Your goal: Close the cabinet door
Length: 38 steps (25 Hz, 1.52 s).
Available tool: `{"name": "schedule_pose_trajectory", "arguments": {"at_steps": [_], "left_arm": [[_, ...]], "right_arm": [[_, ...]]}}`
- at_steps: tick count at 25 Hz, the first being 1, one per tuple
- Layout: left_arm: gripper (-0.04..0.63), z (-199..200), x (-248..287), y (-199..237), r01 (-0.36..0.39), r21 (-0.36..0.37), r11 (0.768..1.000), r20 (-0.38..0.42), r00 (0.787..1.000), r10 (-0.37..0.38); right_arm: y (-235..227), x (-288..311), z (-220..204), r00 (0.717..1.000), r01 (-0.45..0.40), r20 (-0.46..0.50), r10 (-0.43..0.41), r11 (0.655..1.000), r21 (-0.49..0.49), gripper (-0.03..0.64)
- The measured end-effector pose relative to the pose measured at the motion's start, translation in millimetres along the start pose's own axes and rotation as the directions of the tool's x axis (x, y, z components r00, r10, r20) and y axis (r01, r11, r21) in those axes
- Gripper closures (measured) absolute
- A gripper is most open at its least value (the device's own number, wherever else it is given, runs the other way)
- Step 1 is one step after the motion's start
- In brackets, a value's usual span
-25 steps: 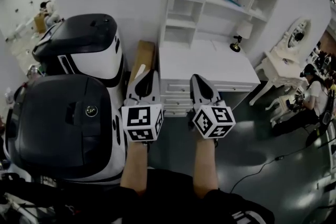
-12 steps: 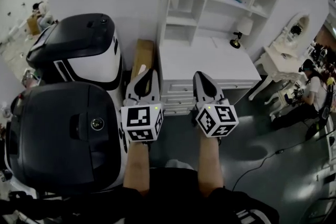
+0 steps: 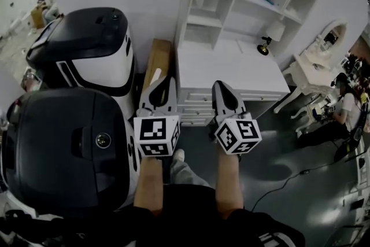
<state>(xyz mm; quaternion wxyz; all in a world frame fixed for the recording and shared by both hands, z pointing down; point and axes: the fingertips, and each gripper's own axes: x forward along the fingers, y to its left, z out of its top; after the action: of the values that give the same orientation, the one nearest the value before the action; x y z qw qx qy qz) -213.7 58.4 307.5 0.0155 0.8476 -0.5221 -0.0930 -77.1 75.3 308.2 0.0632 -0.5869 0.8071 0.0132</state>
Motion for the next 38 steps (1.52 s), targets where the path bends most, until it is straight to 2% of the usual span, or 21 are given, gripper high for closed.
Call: {"name": "schedule_pose_trajectory", "arguments": {"at_steps": [4,7,12,23,31,38], "left_arm": [[0.583,4.0,18.2,11.1,-0.022,-0.009,1.0,0.031,0.999,0.022],[0.583,3.9,37.9,18.4,-0.05,-0.015,0.999,0.058,0.997,0.051],[0.583,-1.0,79.7,22.3,-0.044,-0.025,0.999,0.058,0.997,0.046],[0.583,-20.2,167.2,47.2,-0.049,-0.027,0.998,0.026,0.998,0.05],[0.583,-27.9,223.6,51.4,-0.052,-0.012,0.999,0.024,0.998,0.052],[0.583,-21.1,256.0,65.5,-0.085,0.007,0.996,0.045,0.995,0.084]], "right_arm": [[-4.6,19.6,-3.6,1.0,-0.022,-0.003,0.022,1.0,-0.018,0.601],[-21.3,36.1,-2.7,1.0,-0.003,0.009,0.003,1.0,-0.027,0.601],[-49.9,70.7,0.7,1.0,0.014,0.007,-0.014,0.999,-0.047,0.601],[-80.8,163.6,-11.6,0.999,-0.047,-0.018,0.046,0.997,-0.061,0.601],[-112.5,210.9,-4.5,0.997,-0.074,0.017,0.076,0.994,-0.083,0.6],[-117.0,251.8,6.1,0.988,-0.139,0.047,0.145,0.985,-0.105,0.6]]}}
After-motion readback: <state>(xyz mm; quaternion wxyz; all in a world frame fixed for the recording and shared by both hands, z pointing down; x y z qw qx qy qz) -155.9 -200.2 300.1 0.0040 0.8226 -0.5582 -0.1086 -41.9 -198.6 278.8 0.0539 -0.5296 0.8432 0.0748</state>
